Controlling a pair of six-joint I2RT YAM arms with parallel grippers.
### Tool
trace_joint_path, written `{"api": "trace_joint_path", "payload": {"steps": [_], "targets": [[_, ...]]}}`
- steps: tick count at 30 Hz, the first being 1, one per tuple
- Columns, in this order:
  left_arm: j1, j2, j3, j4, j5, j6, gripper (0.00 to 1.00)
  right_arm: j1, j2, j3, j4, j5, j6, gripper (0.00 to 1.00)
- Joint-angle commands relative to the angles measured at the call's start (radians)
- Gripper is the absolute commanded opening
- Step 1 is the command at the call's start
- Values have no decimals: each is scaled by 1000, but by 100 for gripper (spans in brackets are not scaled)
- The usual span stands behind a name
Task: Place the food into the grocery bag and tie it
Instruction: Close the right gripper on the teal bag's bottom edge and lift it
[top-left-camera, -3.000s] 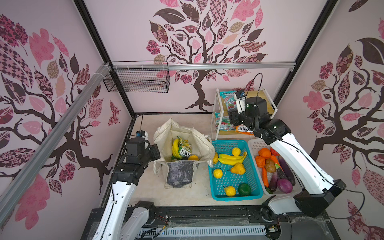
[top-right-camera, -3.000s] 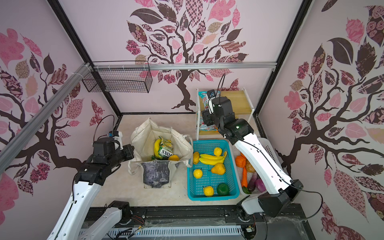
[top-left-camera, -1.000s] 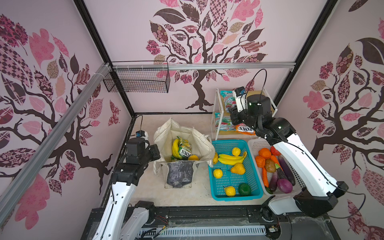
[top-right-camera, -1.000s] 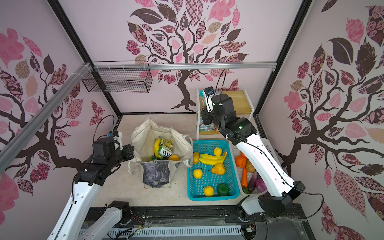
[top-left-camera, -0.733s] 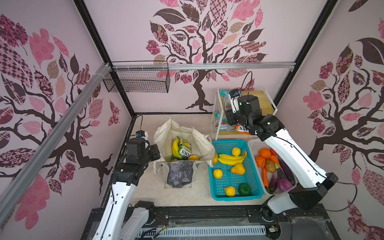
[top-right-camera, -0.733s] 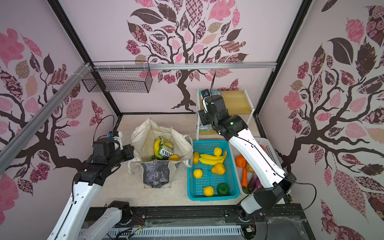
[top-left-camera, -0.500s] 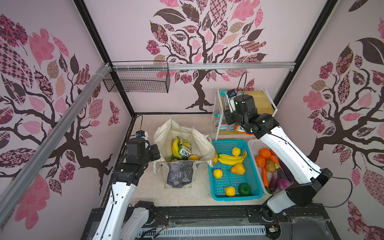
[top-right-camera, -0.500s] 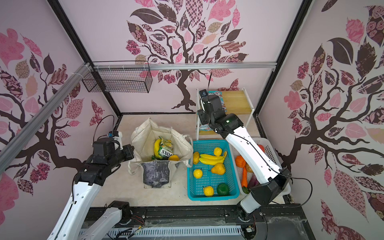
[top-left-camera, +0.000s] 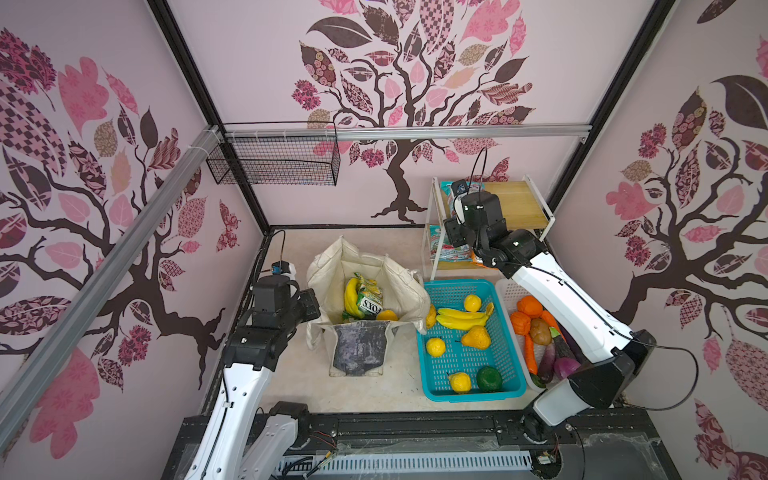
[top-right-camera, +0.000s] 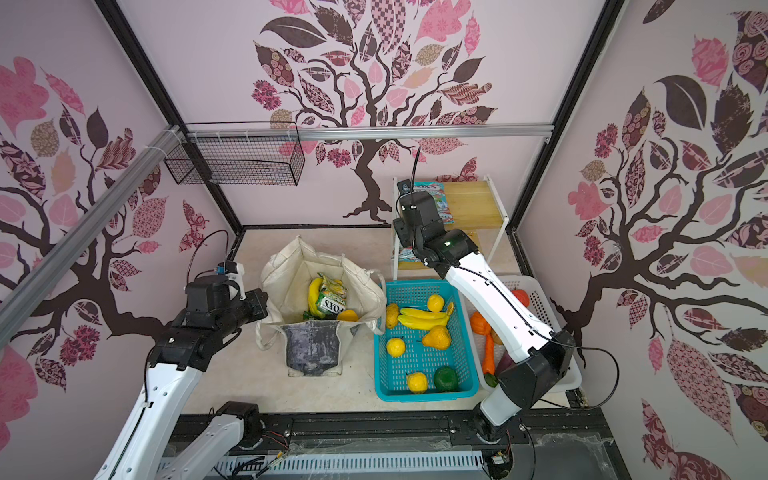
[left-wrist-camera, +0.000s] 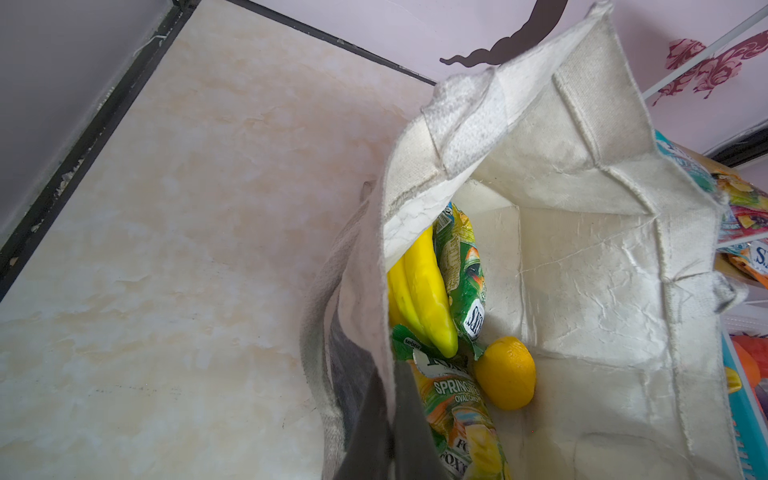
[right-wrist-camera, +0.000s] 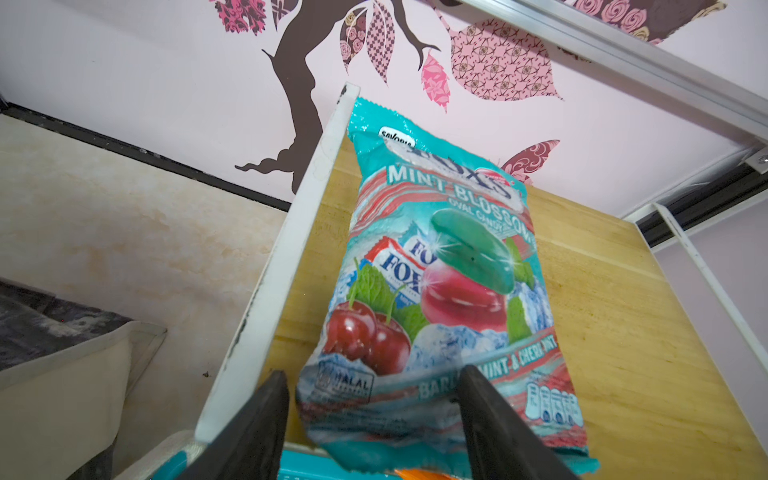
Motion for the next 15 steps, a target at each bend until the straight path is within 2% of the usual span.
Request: {"api": "trace_joint_path", "payload": {"steps": [1, 3, 7, 10, 15], "targets": [[5, 1, -16, 3, -8, 16, 0, 5, 28, -4, 27, 46, 2, 65], [9, 3, -16, 3, -7, 15, 0, 6, 26, -17, 36, 59, 0, 60], [11, 3, -17, 3, -6, 16, 0, 5, 9, -37, 51, 103, -4, 42], [12, 6, -17, 3, -5, 16, 0, 6, -19, -47, 57, 91, 2, 31], [17, 7, -17, 4, -2, 16, 0, 5, -41, -43, 37, 83, 6, 25]]}}
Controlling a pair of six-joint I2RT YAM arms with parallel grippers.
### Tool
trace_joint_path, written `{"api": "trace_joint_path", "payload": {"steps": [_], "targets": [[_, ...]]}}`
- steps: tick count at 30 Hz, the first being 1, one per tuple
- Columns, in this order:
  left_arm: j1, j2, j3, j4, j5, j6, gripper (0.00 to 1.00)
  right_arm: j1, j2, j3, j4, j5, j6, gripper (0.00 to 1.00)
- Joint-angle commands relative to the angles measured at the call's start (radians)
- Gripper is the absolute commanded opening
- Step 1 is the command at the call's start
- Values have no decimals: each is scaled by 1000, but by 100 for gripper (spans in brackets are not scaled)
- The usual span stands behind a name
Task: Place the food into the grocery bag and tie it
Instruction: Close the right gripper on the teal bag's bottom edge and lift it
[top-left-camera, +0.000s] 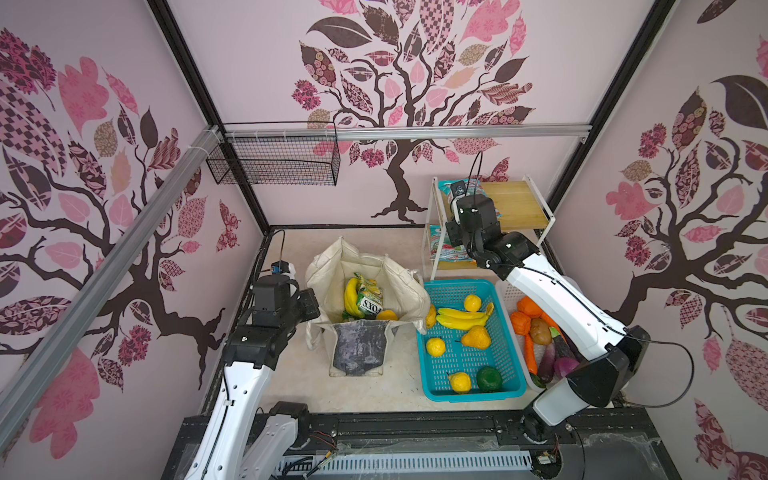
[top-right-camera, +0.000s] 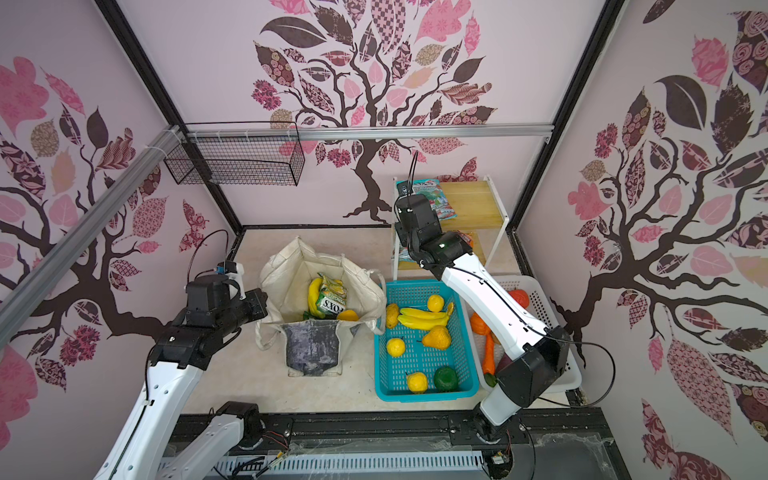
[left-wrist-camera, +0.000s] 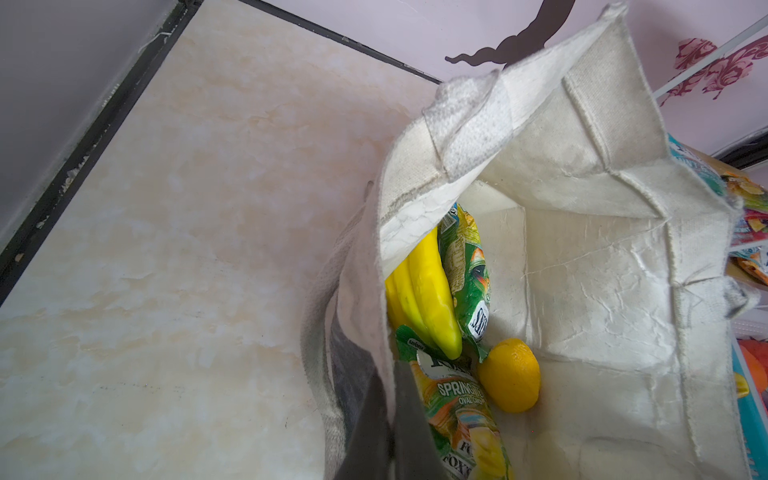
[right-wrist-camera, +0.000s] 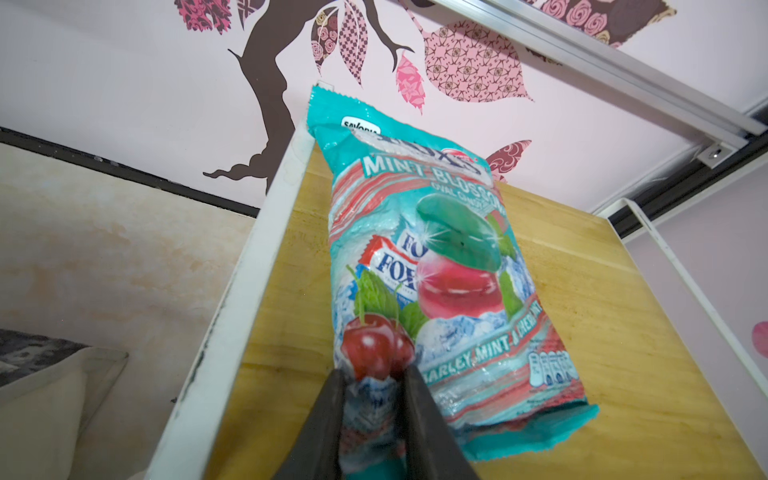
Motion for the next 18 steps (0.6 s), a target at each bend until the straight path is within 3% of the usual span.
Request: {"api": "trace_joint_path", "payload": {"steps": [1, 5, 13, 18], "targets": [[7, 0, -16, 5, 0, 15, 0, 4, -40, 9, -34, 9, 14, 24], [7, -1, -16, 5, 1, 14, 0, 5, -52, 38, -72, -6, 29, 23], [8, -6, -17, 6, 7, 14, 0, 4, -77, 162, -190, -151, 86, 19], [8, -10, -18, 6, 10, 13, 0, 0, -85, 200, -238, -163, 102, 18]]}}
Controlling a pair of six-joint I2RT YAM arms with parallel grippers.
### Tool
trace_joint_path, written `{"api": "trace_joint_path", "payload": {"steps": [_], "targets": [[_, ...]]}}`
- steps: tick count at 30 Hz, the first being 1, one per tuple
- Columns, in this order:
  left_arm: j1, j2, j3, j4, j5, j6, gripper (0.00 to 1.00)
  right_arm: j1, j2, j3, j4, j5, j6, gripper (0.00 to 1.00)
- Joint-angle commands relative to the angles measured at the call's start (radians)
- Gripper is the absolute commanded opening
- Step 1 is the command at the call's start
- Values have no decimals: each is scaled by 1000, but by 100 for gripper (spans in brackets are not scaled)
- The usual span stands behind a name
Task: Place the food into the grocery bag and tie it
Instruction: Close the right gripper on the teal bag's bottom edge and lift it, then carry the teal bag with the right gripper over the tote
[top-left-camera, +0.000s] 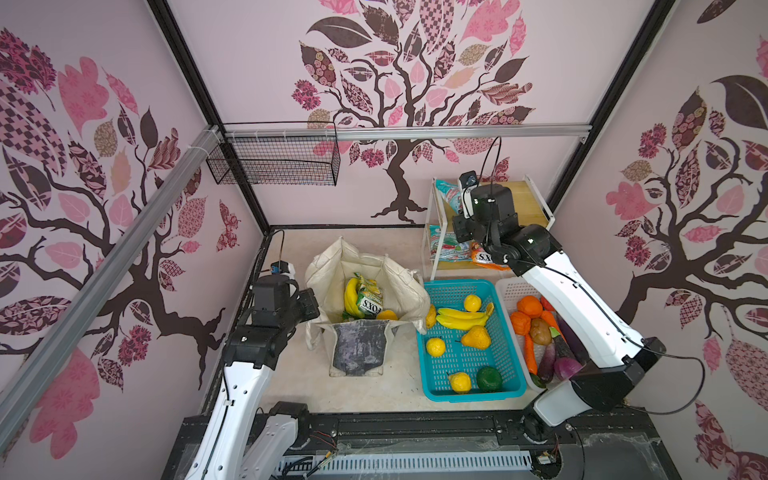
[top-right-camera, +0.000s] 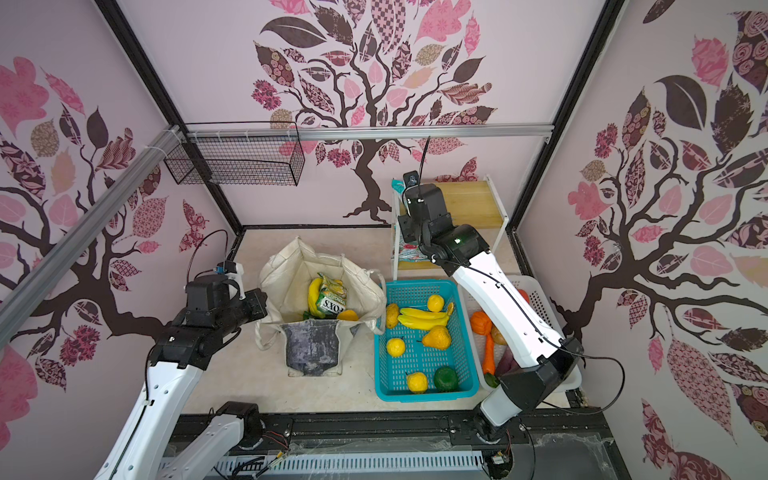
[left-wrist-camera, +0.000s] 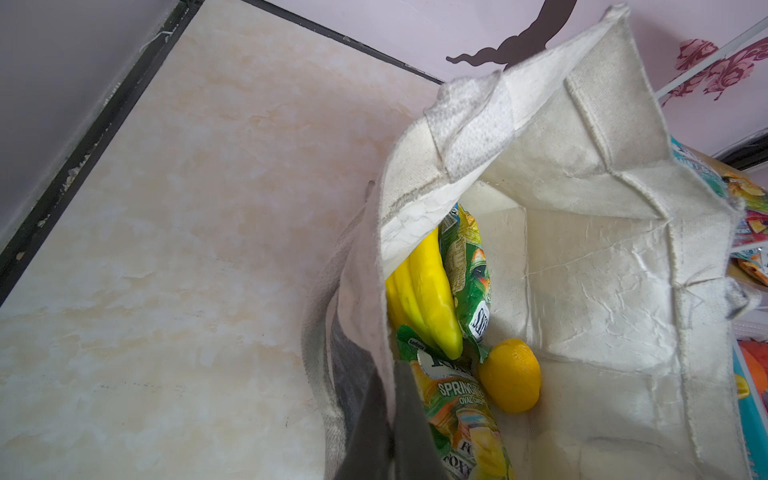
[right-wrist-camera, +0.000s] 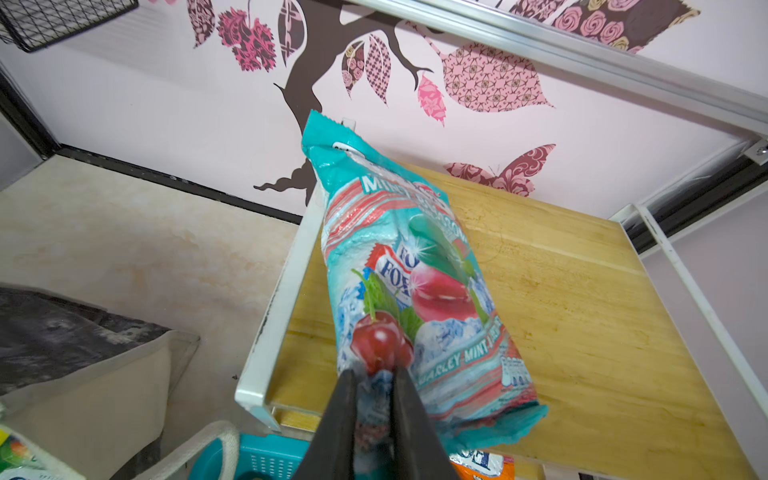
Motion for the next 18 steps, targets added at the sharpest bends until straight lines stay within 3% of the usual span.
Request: {"api": "trace_joint_path", "payload": {"steps": [1, 18], "targets": [[5, -10, -18, 8, 9, 14, 0, 0, -47, 54, -69, -31, 39, 18], [5, -17, -18, 10, 18, 12, 0, 0, -218, 112, -124, -259, 181, 16]]}}
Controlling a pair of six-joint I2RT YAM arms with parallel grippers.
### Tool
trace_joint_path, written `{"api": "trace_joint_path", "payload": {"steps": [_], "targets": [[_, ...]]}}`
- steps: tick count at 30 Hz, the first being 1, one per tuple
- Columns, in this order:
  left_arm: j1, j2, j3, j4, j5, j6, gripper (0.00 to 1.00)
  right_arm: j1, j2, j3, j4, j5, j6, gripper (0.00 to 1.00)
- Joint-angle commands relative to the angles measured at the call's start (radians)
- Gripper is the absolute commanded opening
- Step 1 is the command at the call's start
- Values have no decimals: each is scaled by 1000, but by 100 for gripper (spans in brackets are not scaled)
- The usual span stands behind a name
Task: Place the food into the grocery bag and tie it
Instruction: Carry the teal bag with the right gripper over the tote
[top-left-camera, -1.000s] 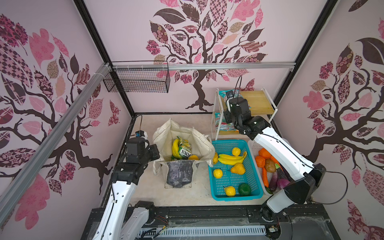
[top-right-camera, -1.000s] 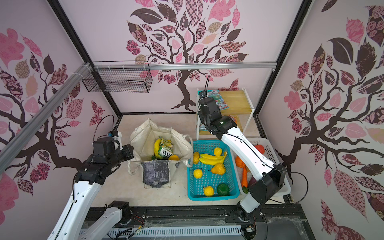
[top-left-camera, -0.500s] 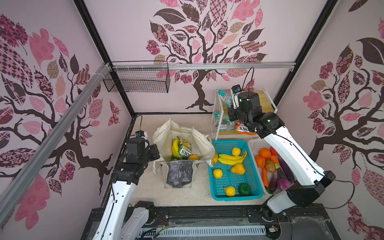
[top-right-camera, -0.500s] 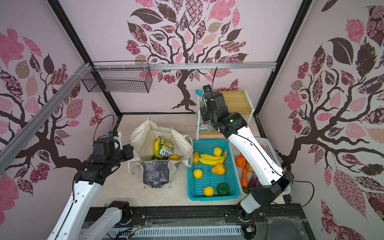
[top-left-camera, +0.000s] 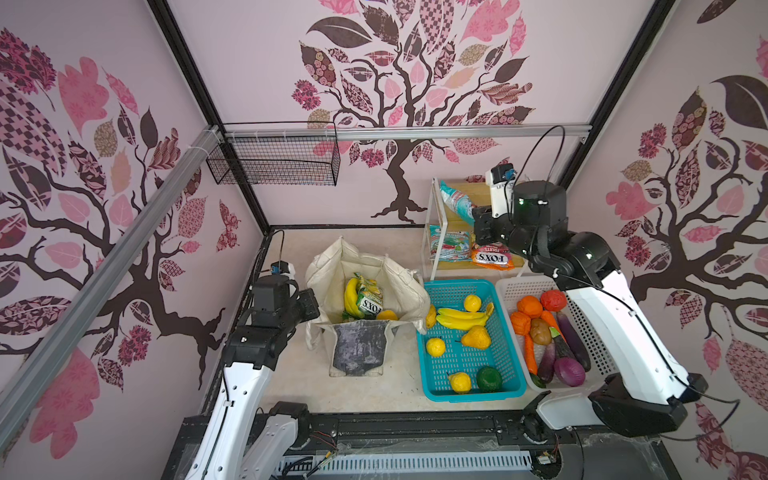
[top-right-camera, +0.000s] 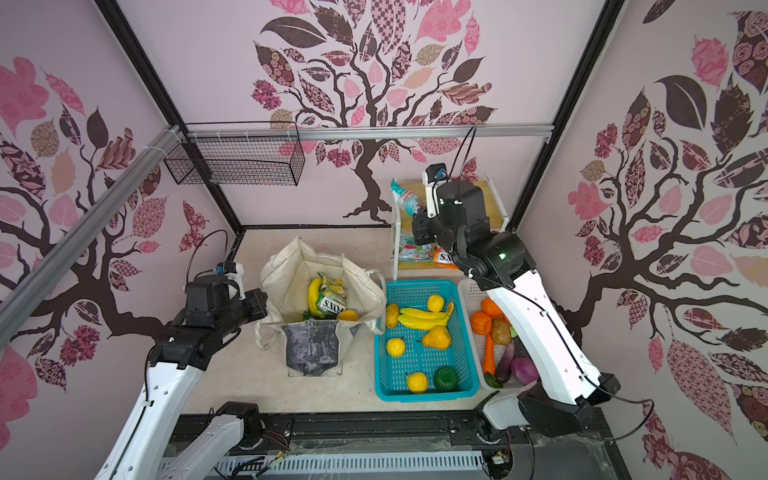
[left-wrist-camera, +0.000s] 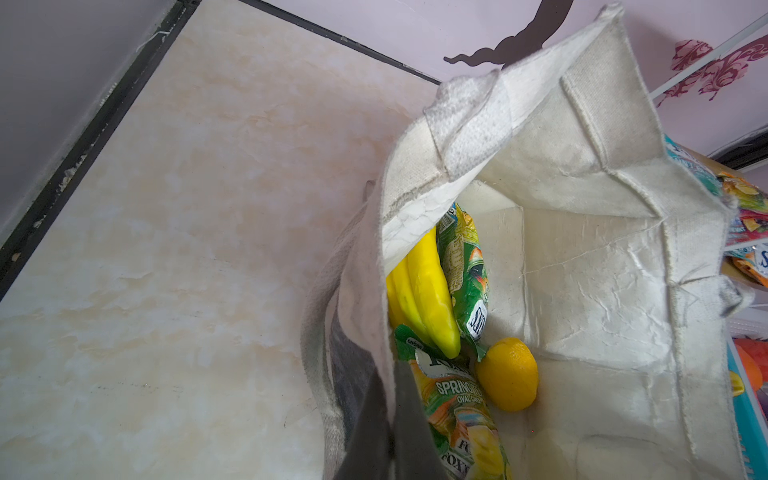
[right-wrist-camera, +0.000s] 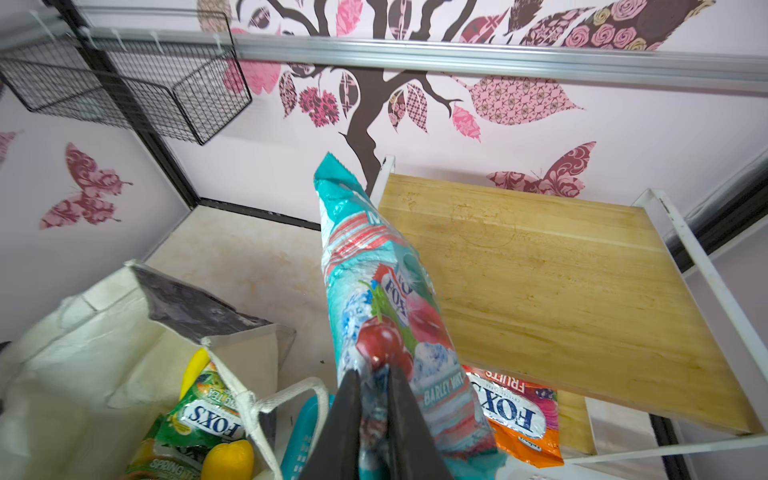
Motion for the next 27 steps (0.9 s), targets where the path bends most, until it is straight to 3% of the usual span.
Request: {"api": "trace_joint_path", "payload": {"steps": [1, 19, 23, 27], "targets": [[6, -14, -18, 10, 9, 11, 0, 1, -56, 39, -3, -78, 43, 15], [6, -24, -19, 11, 11, 9, 0, 1, -140, 0, 1, -393, 159, 4], [5, -24, -18, 11, 11, 9, 0, 2, -148, -86, 78, -526, 218, 2], [5, -24, -20, 11, 8, 12, 0, 9, -158, -184, 156, -568, 274, 0]]}}
